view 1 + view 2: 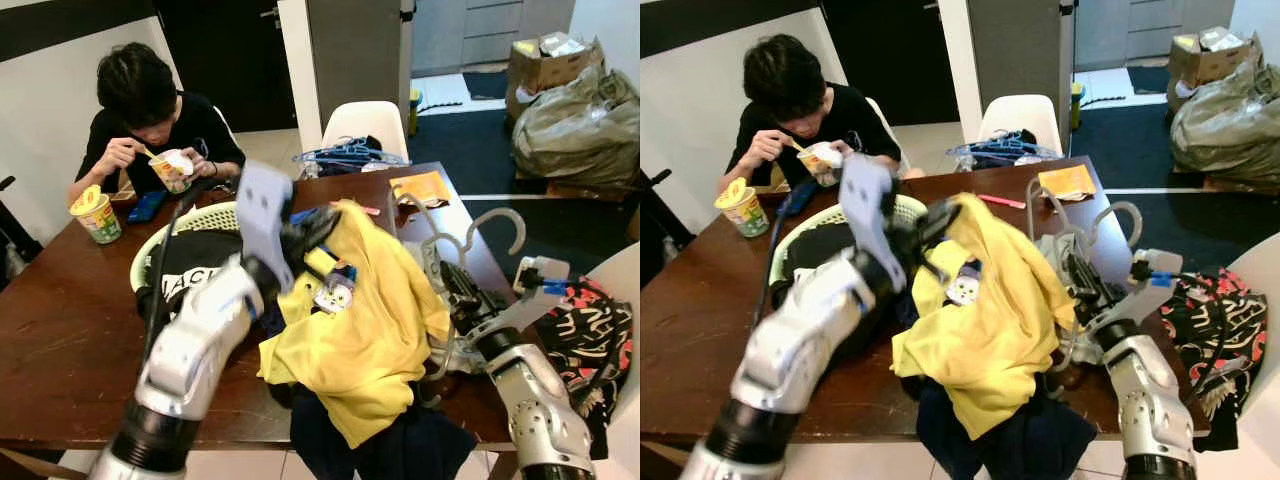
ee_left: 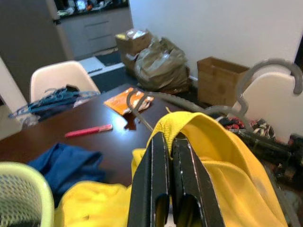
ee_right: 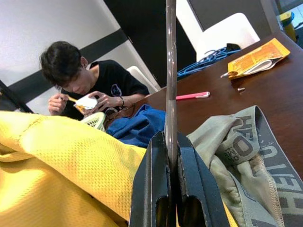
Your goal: Hang hanger
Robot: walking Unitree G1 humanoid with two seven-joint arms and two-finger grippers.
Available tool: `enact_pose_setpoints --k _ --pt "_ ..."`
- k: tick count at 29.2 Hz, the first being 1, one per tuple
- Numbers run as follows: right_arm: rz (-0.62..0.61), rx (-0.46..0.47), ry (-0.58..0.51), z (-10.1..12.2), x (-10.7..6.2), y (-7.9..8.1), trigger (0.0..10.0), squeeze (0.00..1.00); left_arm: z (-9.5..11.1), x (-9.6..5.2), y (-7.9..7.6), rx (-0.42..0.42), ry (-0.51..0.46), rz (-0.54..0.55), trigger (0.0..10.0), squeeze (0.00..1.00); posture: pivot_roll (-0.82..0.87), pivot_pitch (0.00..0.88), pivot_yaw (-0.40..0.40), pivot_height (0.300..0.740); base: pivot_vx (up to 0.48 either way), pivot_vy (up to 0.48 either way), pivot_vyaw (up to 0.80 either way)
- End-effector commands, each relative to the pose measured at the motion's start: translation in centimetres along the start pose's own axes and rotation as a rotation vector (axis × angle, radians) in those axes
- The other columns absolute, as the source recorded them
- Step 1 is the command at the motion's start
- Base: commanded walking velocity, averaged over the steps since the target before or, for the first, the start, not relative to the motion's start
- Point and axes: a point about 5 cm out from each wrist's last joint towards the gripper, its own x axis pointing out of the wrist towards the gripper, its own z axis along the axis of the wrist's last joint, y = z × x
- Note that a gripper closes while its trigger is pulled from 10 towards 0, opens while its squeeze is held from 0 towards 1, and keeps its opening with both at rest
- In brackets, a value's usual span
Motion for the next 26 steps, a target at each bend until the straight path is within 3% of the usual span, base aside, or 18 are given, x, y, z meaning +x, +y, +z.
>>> enact_pose_setpoints --k 1,2,4,17,26 --pt "0.025 0.018 0.007 -0.3 0.0 0.4 10.0 0.0 0.8 -0.1 -0.1 0.095 -0.018 0.01 10.0 0.0 0.0 0.0 0.117 0.74 0.0 0.0 0.0" --pt "0.033 0.056 -0.022 0.1 -0.2 0.3 10.0 0.0 1.5 0.1 -0.6 0.216 -0.034 -0.004 10.0 0.0 0.0 0.0 0.117 0.74 0.0 0.0 0.0" --pt "0.031 0.073 -0.034 0.2 -0.2 0.2 10.0 0.0 1.8 0.3 -0.4 0.229 -0.043 0.01 10.0 0.0 0.0 0.0 0.117 0.74 0.0 0.0 0.0" --pt "0.012 0.118 -0.065 0.6 -0.1 -0.1 10.0 0.0 2.1 0.5 0.4 0.245 -0.028 0.076 10.0 0.0 0.03 0.0 0.105 0.74 0.0 0.0 0.0" --pt "0.009 0.12 -0.07 0.9 -0.1 -0.2 10.0 0.0 2.8 1.1 0.4 0.238 -0.054 0.103 10.0 0.0 0.02 0.0 0.103 0.74 -0.259 0.0 0.0"
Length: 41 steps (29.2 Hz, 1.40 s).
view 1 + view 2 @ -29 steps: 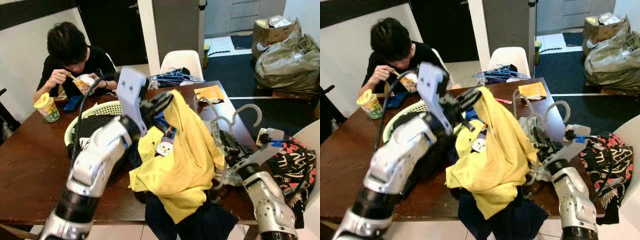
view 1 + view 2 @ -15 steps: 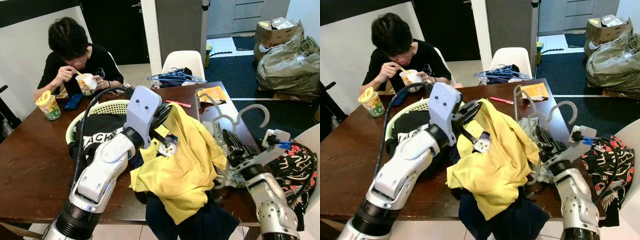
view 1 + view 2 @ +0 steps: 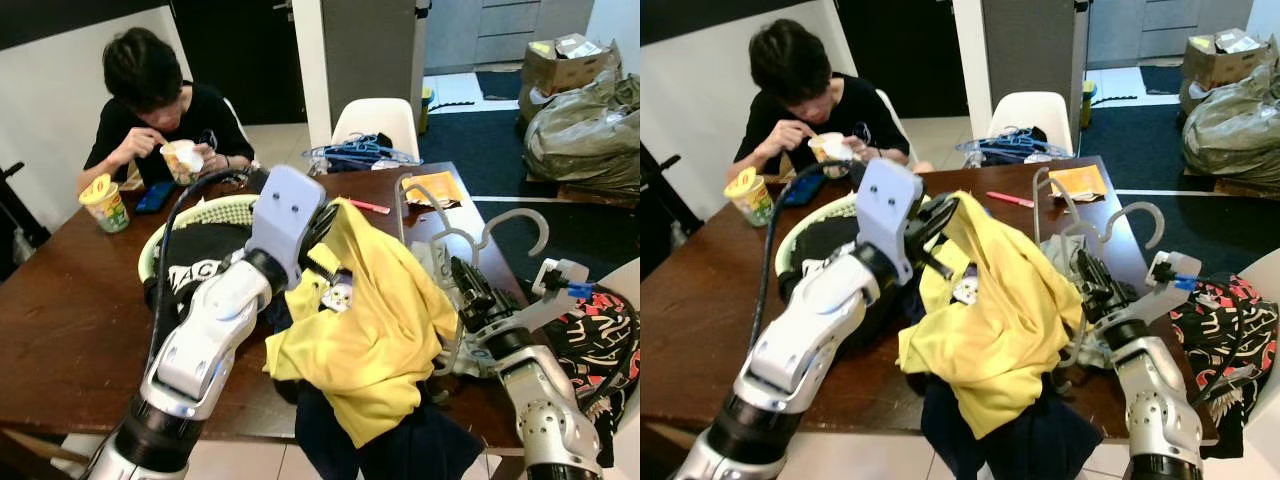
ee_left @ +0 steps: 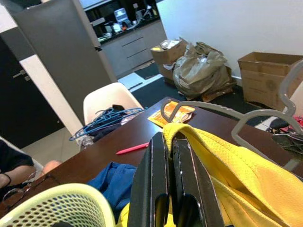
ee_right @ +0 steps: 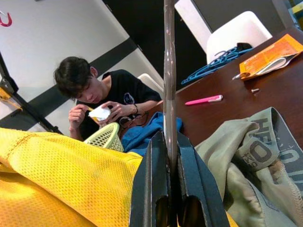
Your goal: Hang hanger
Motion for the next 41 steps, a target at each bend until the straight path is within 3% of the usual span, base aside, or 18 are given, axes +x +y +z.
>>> enact_pose_setpoints --k 1,19,41 --pt "0.01 0.011 -0.002 0.0 0.1 0.3 10.0 0.0 -0.1 0.0 0.6 0.004 0.01 0.028 10.0 0.0 0.02 0.0 0.103 0.74 -0.27 0.0 0.0" --pt "-0.002 0.009 -0.007 0.4 0.3 -0.1 10.0 0.0 0.9 0.9 0.8 -0.001 -0.026 0.036 10.0 0.0 -0.01 0.001 0.102 0.74 -0.276 0.0 0.0" --pt "-0.005 0.013 -0.014 0.5 1.0 -0.1 10.0 0.0 2.0 2.1 -0.3 -0.049 -0.072 -0.025 10.0 0.0 -0.01 0.0 0.102 0.74 -0.31 0.0 0.0"
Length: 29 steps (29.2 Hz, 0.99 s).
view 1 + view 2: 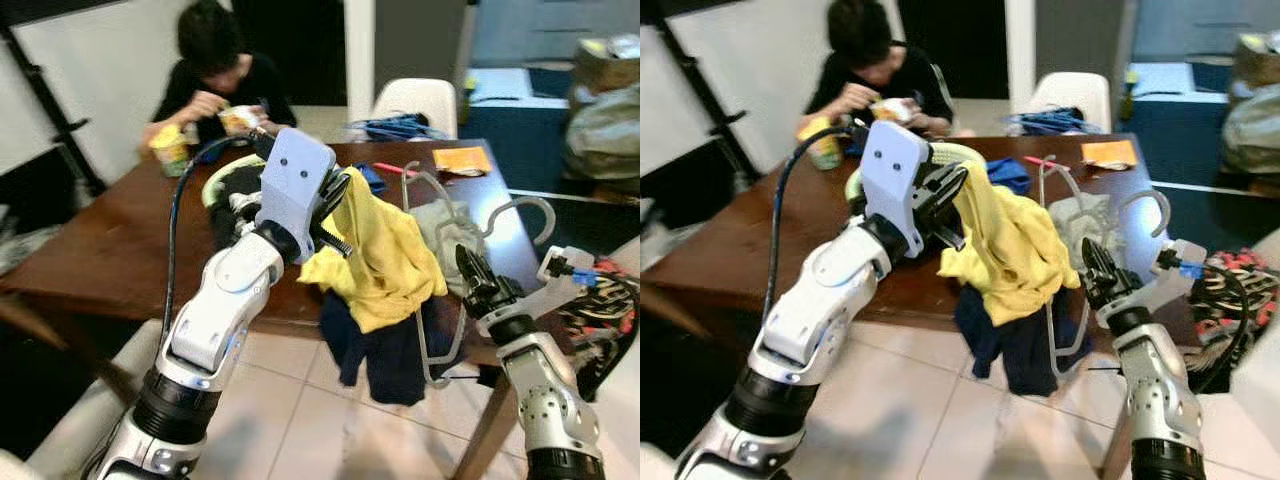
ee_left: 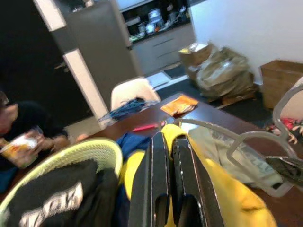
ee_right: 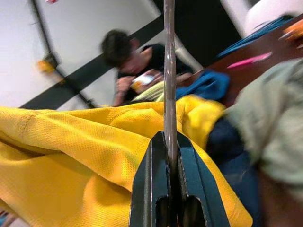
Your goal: Hang hanger
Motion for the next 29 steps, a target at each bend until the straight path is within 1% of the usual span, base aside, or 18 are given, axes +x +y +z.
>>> enact_pose_setpoints --k 1,2,3,4,5,7,8,11,13,16,17,20,22,27,29 --pt "-0.013 0.02 -0.006 -0.2 0.0 -0.2 10.0 0.0 0.8 0.6 -0.7 -0.065 -0.04 -0.046 10.0 0.0 -0.01 0.0 0.1 0.74 -0.326 0.0 0.0" --pt "-0.013 0.02 -0.006 -0.2 0.0 -0.2 10.0 0.0 0.8 0.6 -0.7 -0.065 -0.04 -0.046 10.0 0.0 -0.01 0.0 0.1 0.74 -0.326 0.0 0.0" --pt "-0.018 0.028 -0.013 -0.1 0.0 -0.3 10.0 0.0 1.8 1.1 -1.1 -0.139 -0.084 -0.071 10.0 0.0 0.0 0.002 0.103 0.74 -0.326 0.0 0.0" --pt "-0.021 0.032 -0.015 -0.1 0.0 -0.3 10.0 0.0 2.9 1.6 -1.4 -0.186 -0.126 -0.097 10.0 0.0 -0.01 0.0 0.1 0.74 -0.33 0.0 0.0" --pt "-0.021 0.032 -0.015 -0.1 0.0 -0.3 10.0 0.0 2.9 1.6 -1.4 -0.186 -0.126 -0.097 10.0 0.0 -0.01 0.0 0.1 0.74 -0.33 0.0 0.0" --pt "-0.025 0.034 -0.015 -0.2 0.0 -0.4 10.0 0.0 4.8 2.5 -1.6 -0.204 -0.192 -0.146 10.0 0.0 -0.02 0.0 0.109 0.74 -0.334 0.0 0.0" --pt "-0.025 0.034 -0.015 -0.2 0.0 -0.4 10.0 0.0 4.8 2.5 -1.6 -0.204 -0.192 -0.146 10.0 0.0 -0.02 0.0 0.109 0.74 -0.334 0.0 0.0" --pt "-0.028 0.032 -0.012 -0.4 0.0 -0.4 10.0 0.0 6.8 3.2 -1.4 -0.228 -0.257 -0.162 10.0 0.0 -0.02 0.0 0.113 0.74 -0.334 0.0 0.0" --pt "-0.028 0.033 -0.01 -0.5 0.0 -0.4 10.0 0.0 7.0 3.1 -1.4 -0.238 -0.268 -0.168 10.0 0.0 -0.03 0.0 0.126 0.74 -0.336 0.0 0.0" --pt "-0.039 0.043 -0.018 -0.6 -0.1 -0.5 10.0 0.0 5.8 3.1 -2.0 -0.249 -0.237 -0.178 10.0 0.0 -0.03 0.0 0.127 0.74 -0.334 0.0 0.0" --pt "-0.045 0.045 -0.021 -0.6 -0.2 -0.6 10.0 0.0 5.2 3.0 -2.4 -0.264 -0.218 -0.185 10.0 0.0 -0.03 0.0 0.132 0.74 -0.337 0.0 0.0" --pt "-0.053 0.049 -0.024 -0.7 -0.3 -0.7 10.0 0.0 4.2 2.9 -3.3 -0.307 -0.185 -0.206 10.0 0.0 -0.03 0.0 0.135 0.74 -0.335 0.0 0.0" --pt "-0.055 0.047 -0.023 -0.8 -0.2 -0.8 10.0 0.0 3.3 2.9 -4.1 -0.32 -0.153 -0.228 10.0 0.0 -0.03 0.0 0.134 0.74 -0.336 0.0 0.0" --pt "-0.058 0.045 -0.022 -0.8 -0.2 -0.8 10.0 0.0 2.6 2.8 -4.7 -0.335 -0.127 -0.241 10.0 0.0 -0.03 0.0 0.138 0.74 -0.335 0.0 0.0" --pt "-0.065 0.045 -0.024 -0.8 -0.3 -0.9 10.0 0.0 2.1 2.7 -5.1 -0.362 -0.106 -0.248 10.0 0.0 -0.03 0.0 0.139 0.74 -0.332 0.0 0.0"
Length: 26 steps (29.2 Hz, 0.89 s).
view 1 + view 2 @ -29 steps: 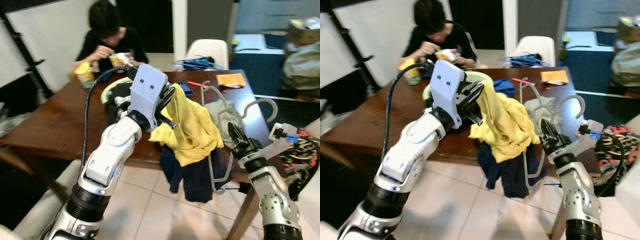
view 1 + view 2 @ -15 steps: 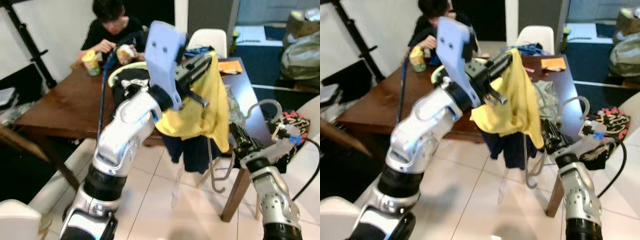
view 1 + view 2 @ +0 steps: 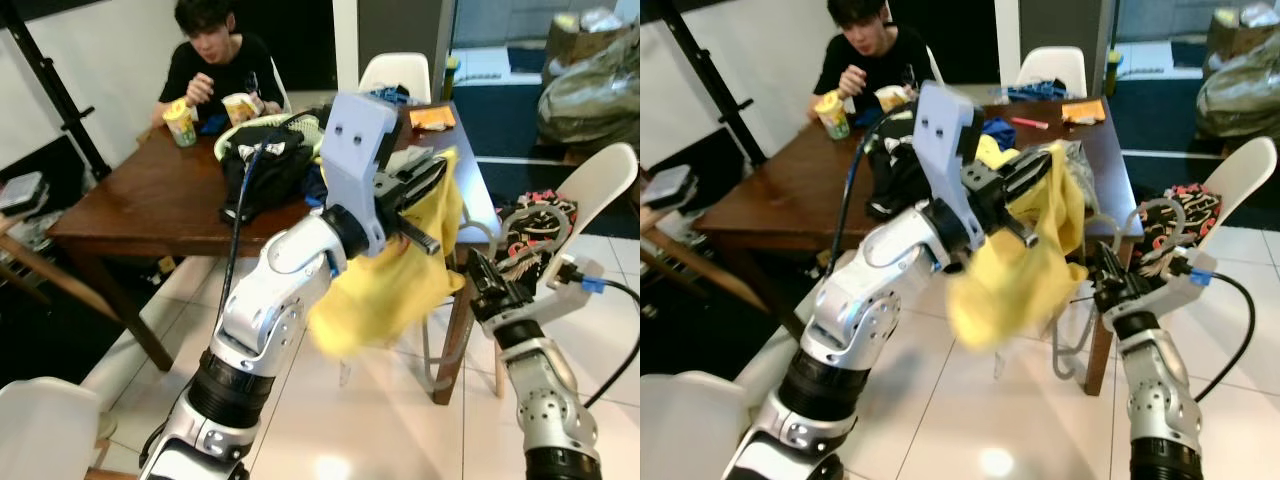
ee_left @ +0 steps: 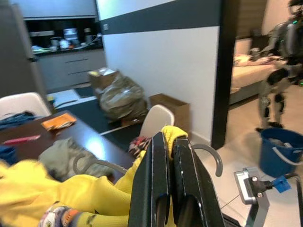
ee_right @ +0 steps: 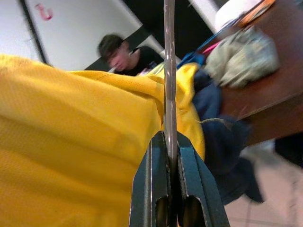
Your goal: Hang hanger
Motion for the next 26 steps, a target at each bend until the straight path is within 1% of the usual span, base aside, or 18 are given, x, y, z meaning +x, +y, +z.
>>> enact_pose_setpoints --k 1,4,8,13,15,16,17,19,21,23,24,25,26 --pt "0.003 0.01 0.008 -0.4 0.1 0.2 10.0 0.0 -0.4 -0.1 -0.1 -0.031 0.004 -0.004 10.0 0.0 -0.03 0.0 0.139 0.74 -0.33 0.0 0.0" --pt "-0.002 0.009 0.007 -0.4 0.0 0.1 10.0 0.0 -1.0 -0.2 -0.5 -0.051 0.018 -0.013 10.0 0.0 -0.04 0.0 0.14 0.74 -0.333 0.0 0.0" --pt "-0.005 0.008 0.007 -0.4 0.0 0.0 10.0 0.0 -1.1 -0.2 -0.6 -0.066 0.018 -0.016 10.0 0.0 -0.04 0.0 0.139 0.74 -0.333 0.0 0.0" --pt "-0.007 0.011 0.007 -0.5 -0.1 0.0 10.0 0.0 -2.0 -0.7 -0.7 -0.102 0.039 -0.014 10.0 0.0 -0.04 0.0 0.143 0.74 -0.334 0.0 0.0" --pt "-0.005 0.01 0.012 -0.6 0.0 -0.1 10.0 0.0 -3.1 -1.0 -1.7 -0.128 0.077 -0.054 10.0 0.0 -0.04 0.0 0.129 0.74 -0.334 0.0 0.0" --pt "-0.005 0.01 0.012 -0.6 0.0 -0.1 10.0 0.0 -3.1 -1.0 -1.7 -0.128 0.077 -0.054 10.0 0.0 -0.04 0.0 0.129 0.74 -0.334 0.0 0.0" --pt "-0.001 0.009 0.021 -0.6 0.1 -0.1 10.0 0.0 -4.0 -1.2 -2.4 -0.146 0.106 -0.078 10.0 0.0 -0.04 0.0 0.129 0.74 -0.334 0.0 0.0" --pt "-0.001 0.009 0.021 -0.6 0.1 -0.1 10.0 0.0 -4.0 -1.2 -2.4 -0.146 0.106 -0.078 10.0 0.0 -0.04 0.0 0.129 0.74 -0.334 0.0 0.0" --pt "-0.002 0.007 0.022 -0.6 0.0 -0.2 10.0 0.0 -4.2 -1.4 -2.4 -0.185 0.106 -0.066 10.0 0.0 -0.04 0.0 0.129 0.74 -0.334 0.0 0.0" --pt "-0.002 0.007 0.022 -0.6 0.0 -0.2 10.0 0.0 -4.2 -1.4 -2.4 -0.185 0.106 -0.066 10.0 0.0 -0.04 0.0 0.129 0.74 -0.33 0.0 0.0" --pt "-0.004 0.006 0.022 -0.6 0.0 -0.2 10.0 0.0 -4.3 -1.4 -2.3 -0.214 0.1 -0.059 10.0 0.0 -0.05 0.0 0.126 0.74 -0.334 0.0 0.0" --pt "-0.004 0.006 0.022 -0.6 0.0 -0.2 10.0 0.0 -4.3 -1.4 -2.3 -0.214 0.1 -0.059 10.0 0.0 -0.05 0.0 0.126 0.74 -0.334 0.0 0.0" --pt "-0.001 0.002 0.027 -0.6 0.1 -0.2 10.0 0.0 -4.4 -1.4 -2.3 -0.273 0.099 -0.052 10.0 0.0 -0.04 0.0 0.115 0.74 -0.334 0.0 0.0"
